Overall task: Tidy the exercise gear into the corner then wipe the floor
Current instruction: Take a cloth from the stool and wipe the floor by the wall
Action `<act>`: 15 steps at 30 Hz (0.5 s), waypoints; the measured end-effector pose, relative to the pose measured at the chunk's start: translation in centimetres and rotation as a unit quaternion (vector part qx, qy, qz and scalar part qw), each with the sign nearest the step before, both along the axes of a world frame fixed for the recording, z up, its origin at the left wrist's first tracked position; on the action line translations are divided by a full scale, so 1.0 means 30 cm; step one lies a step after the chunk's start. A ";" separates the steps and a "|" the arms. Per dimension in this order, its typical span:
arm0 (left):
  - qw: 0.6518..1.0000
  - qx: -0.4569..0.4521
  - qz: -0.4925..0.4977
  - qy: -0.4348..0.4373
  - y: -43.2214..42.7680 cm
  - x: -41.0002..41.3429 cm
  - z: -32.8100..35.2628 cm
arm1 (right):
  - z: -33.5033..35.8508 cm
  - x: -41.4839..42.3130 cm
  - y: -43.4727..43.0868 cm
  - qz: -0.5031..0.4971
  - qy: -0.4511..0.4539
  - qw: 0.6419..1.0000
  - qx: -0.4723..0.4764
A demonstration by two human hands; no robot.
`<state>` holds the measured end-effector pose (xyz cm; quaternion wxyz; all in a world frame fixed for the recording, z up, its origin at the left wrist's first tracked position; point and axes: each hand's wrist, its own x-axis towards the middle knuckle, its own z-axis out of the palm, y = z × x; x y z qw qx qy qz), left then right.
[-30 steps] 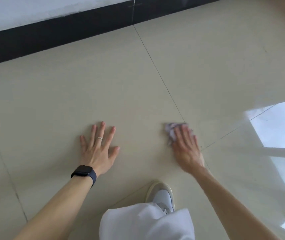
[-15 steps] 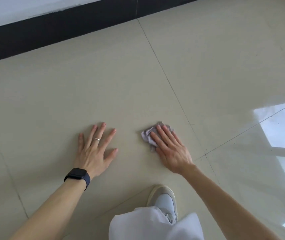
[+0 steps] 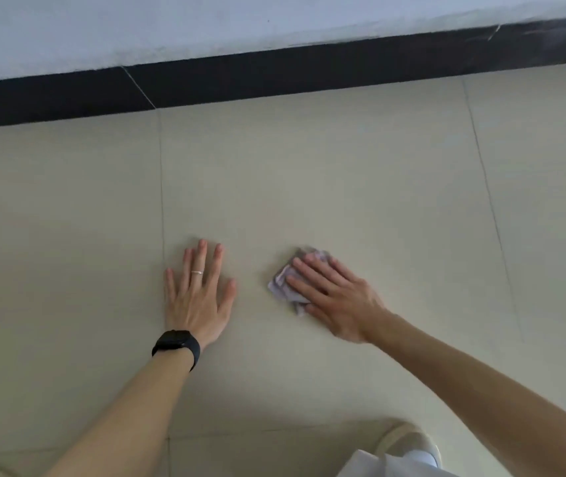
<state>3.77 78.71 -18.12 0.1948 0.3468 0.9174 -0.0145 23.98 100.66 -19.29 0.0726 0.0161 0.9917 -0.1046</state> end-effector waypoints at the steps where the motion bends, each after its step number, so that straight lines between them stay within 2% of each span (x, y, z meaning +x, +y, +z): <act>1: 1.000 -0.005 0.005 -0.004 -0.034 -0.035 0.001 | -0.005 -0.053 0.070 -0.068 -0.018 0.998 0.004; 3: 1.000 -0.008 -0.010 0.001 -0.079 -0.091 0.002 | 0.009 -0.174 0.206 -0.248 -0.041 0.968 -0.004; 4: 1.000 -0.008 -0.021 0.007 -0.093 -0.115 0.002 | 0.020 -0.240 0.257 -0.303 -0.069 0.951 -0.007; 7: 1.000 0.002 -0.013 0.004 -0.095 -0.179 0.005 | 0.069 -0.406 0.314 -0.360 -0.154 0.919 -0.037; 9: 1.000 0.000 -0.006 -0.001 -0.091 -0.229 0.010 | 0.087 -0.462 0.243 -0.390 -0.156 0.906 -0.052; 11: 1.000 0.000 -0.024 0.002 -0.076 -0.281 0.012 | 0.067 -0.449 0.099 -0.361 -0.124 0.924 -0.035; 13: 0.999 0.010 -0.034 0.001 -0.044 -0.335 0.009 | 0.058 -0.396 -0.095 -0.261 -0.082 0.962 -0.008; 15: 0.999 0.028 -0.045 -0.001 -0.001 -0.388 0.000 | 0.055 -0.353 -0.247 -0.163 -0.054 0.985 -0.007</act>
